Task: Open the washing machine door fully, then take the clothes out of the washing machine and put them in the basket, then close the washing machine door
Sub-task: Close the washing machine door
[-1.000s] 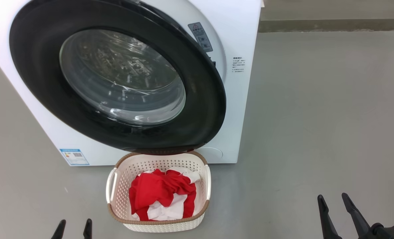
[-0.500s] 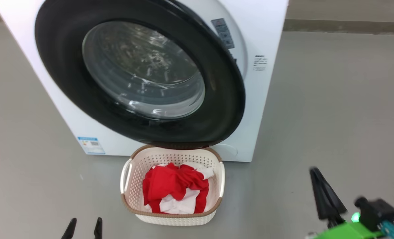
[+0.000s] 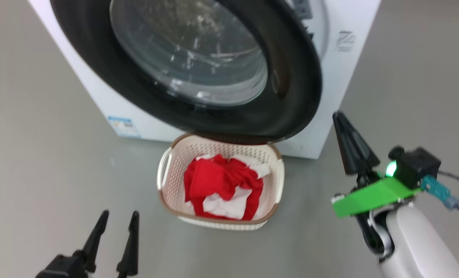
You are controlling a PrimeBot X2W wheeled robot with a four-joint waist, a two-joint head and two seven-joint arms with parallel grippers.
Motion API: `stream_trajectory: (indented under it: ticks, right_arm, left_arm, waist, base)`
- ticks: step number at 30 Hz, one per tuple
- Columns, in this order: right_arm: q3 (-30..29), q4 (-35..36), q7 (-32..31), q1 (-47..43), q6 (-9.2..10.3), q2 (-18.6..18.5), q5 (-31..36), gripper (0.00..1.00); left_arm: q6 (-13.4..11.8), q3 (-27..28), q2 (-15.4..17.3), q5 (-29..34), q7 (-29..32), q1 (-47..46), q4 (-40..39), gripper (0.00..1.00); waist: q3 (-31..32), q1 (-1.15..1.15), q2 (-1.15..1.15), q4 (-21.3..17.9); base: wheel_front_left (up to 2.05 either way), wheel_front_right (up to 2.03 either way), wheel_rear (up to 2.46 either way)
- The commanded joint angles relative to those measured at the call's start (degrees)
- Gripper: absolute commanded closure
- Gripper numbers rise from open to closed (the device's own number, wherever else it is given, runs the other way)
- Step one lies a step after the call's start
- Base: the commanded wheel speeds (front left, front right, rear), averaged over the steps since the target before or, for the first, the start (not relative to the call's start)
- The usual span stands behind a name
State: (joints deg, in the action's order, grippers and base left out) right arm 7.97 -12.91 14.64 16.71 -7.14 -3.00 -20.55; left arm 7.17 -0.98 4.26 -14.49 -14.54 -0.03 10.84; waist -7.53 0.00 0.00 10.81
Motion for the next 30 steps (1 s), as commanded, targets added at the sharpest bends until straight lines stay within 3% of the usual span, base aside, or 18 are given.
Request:
stream_trajectory:
  ticks: [1,14,30]
  right_arm:
    - [1.3,0.1,0.4,3.7,-0.35,0.1,0.9,1.00]
    - [-1.8,-6.5,0.4,13.9,-0.35,0.1,4.0,1.00]
    - [-9.3,-9.2,0.4,25.5,-0.35,-0.9,7.4,1.00]
  left_arm:
    - [0.3,1.1,0.1,-0.6,-0.5,-2.9,-1.5,0.00]
    - [0.3,-1.2,-0.6,-2.8,-0.5,-8.1,-0.7,0.00]
    - [0.3,-3.4,-1.3,-4.6,-0.5,-12.4,-1.6,0.00]
  waist:
    - [-4.5,0.00,0.00,3.8]
    - [-10.5,0.00,0.00,7.9]
    - [-16.5,0.00,0.00,11.2]
  base:
    - [0.00,0.00,0.00]
    - [0.00,0.00,0.00]
    - [0.00,0.00,0.00]
